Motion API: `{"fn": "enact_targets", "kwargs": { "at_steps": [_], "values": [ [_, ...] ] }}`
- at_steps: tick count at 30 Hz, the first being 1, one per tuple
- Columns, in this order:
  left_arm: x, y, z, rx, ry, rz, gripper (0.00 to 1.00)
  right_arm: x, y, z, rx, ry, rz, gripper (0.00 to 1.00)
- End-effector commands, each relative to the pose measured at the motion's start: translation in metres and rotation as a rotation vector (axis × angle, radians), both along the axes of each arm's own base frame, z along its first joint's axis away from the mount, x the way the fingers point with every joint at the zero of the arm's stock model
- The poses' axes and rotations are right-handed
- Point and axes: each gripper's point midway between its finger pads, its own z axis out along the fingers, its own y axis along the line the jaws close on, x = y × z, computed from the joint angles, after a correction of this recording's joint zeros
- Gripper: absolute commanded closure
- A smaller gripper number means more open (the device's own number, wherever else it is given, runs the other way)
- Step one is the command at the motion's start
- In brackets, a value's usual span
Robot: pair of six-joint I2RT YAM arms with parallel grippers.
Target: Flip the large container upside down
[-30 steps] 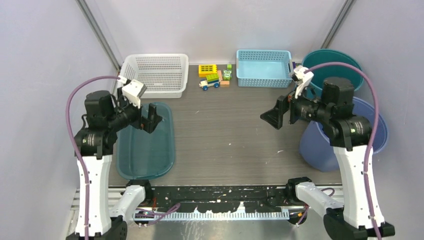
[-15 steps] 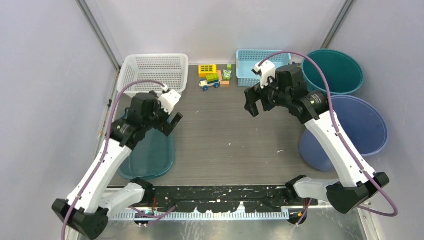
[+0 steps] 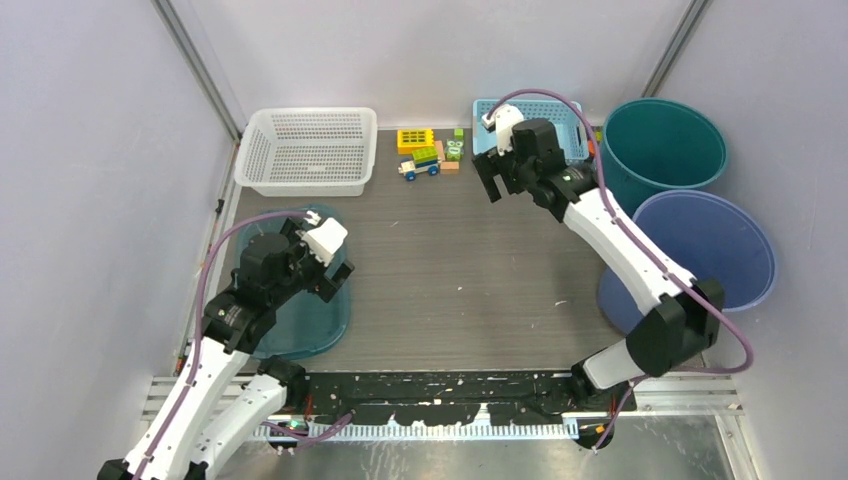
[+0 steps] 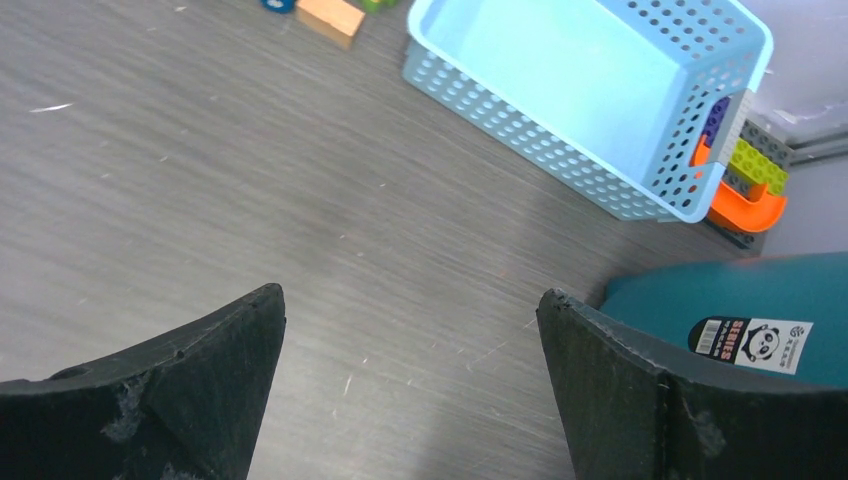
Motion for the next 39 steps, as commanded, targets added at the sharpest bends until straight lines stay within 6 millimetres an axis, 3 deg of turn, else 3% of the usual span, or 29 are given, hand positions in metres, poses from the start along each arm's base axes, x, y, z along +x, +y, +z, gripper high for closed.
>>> {"fn": "enact_targets", "kwargs": {
  "at_steps": [1, 8, 15, 29, 39],
  "values": [
    [0.005, -0.005, 0.008, -0.07, -0.047, -0.003, 0.0, 0.041, -0.003, 0.029, -0.001, -0.165, -0.106, 0.0],
    [-0.004, -0.007, -0.009, -0.077, -0.001, -0.029, 0.0, 0.082, 0.016, -0.001, -0.066, -0.123, -0.074, 0.0],
    [-0.017, -0.005, -0.014, -0.084, 0.015, -0.049, 0.0, 0.102, 0.029, -0.059, -0.285, 0.024, 0.132, 0.0],
    [-0.016, -0.006, -0.026, -0.093, 0.049, -0.047, 0.0, 0.154, -0.005, -0.103, -0.507, 0.041, 0.081, 0.0],
    [-0.015, -0.005, -0.03, -0.089, 0.055, -0.043, 0.0, 0.177, -0.012, -0.126, -0.583, 0.066, 0.1, 0.0]
  ]
}}
